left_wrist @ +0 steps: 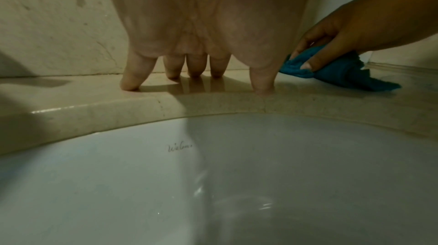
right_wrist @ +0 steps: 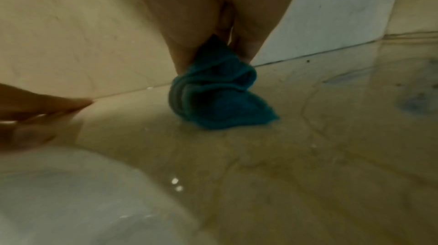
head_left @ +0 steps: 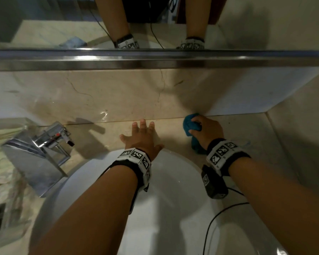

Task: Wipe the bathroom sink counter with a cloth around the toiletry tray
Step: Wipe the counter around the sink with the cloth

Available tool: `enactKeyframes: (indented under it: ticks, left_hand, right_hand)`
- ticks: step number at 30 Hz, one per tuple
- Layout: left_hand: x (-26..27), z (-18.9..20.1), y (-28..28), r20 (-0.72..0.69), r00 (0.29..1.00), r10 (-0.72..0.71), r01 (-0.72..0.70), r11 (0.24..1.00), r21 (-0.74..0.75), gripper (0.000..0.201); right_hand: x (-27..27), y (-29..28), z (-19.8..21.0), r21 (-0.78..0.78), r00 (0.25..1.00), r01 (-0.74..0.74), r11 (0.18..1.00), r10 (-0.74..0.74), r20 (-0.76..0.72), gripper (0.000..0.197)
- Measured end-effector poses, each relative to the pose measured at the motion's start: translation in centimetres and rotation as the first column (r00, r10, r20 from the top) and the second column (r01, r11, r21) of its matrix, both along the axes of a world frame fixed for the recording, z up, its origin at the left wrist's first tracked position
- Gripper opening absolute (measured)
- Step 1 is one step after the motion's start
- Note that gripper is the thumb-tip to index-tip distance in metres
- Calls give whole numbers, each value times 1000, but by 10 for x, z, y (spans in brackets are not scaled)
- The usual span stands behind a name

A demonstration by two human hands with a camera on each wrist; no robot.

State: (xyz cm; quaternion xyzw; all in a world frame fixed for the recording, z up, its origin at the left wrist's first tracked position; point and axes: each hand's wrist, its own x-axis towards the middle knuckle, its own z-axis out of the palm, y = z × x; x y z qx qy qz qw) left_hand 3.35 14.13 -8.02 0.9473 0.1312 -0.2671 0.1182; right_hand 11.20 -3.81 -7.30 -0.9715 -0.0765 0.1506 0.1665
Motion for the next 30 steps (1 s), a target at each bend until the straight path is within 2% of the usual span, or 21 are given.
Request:
enactKeyframes:
  ticks: [2, 6, 11, 13, 16, 19, 21, 23, 27, 30]
  left_hand:
    - [0, 0, 0, 5, 1000, -2, 2, 1000, -1, 86]
    - [1, 1, -1, 0, 1000, 2, -2, 1000, 18, 86]
    - [1, 2, -1, -11, 1000, 1, -1, 1000, 22, 85]
    - [0, 1, 0, -7, 1000, 0, 0, 1000, 19, 86]
    - [-1, 1, 0, -6, 1000, 0, 0, 1000, 8, 86]
    - [0, 1, -1, -6, 1000, 8, -8, 1000, 1, 86]
    - [1, 2, -2, -9, 1000, 14, -14, 1000, -4, 87]
    - [2, 2, -2, -6, 1000, 15, -15, 1000, -3, 87]
    - [2, 3, -3, -3, 1000, 19, -19, 1000, 6, 86]
    - [1, 6, -2, -12, 1000, 18, -18, 1000, 13, 86]
  right_hand:
    - [-5, 10, -3, -43, 1000, -19, 999, 18, -18, 38]
    - [-22, 34, -3, 18, 977, -198, 980, 199, -82, 41]
    - [-32, 35, -10, -30, 936, -346, 938, 343, -75, 45]
    - [-22, 25, -9, 12, 949, -305, 952, 305, -77, 44]
    - [-2, 3, -7, 99, 990, -141, 985, 142, -4, 37]
    - [3, 0, -6, 154, 998, -54, 987, 59, -30, 34]
    - [-5, 11, -4, 82, 998, -61, 995, 63, -18, 38]
    - [-17, 21, -4, 87, 995, -96, 992, 98, -21, 37]
    - [-36, 27, -9, -26, 966, -254, 967, 252, -52, 40]
    - [-42, 24, -10, -9, 957, -282, 959, 281, -69, 44]
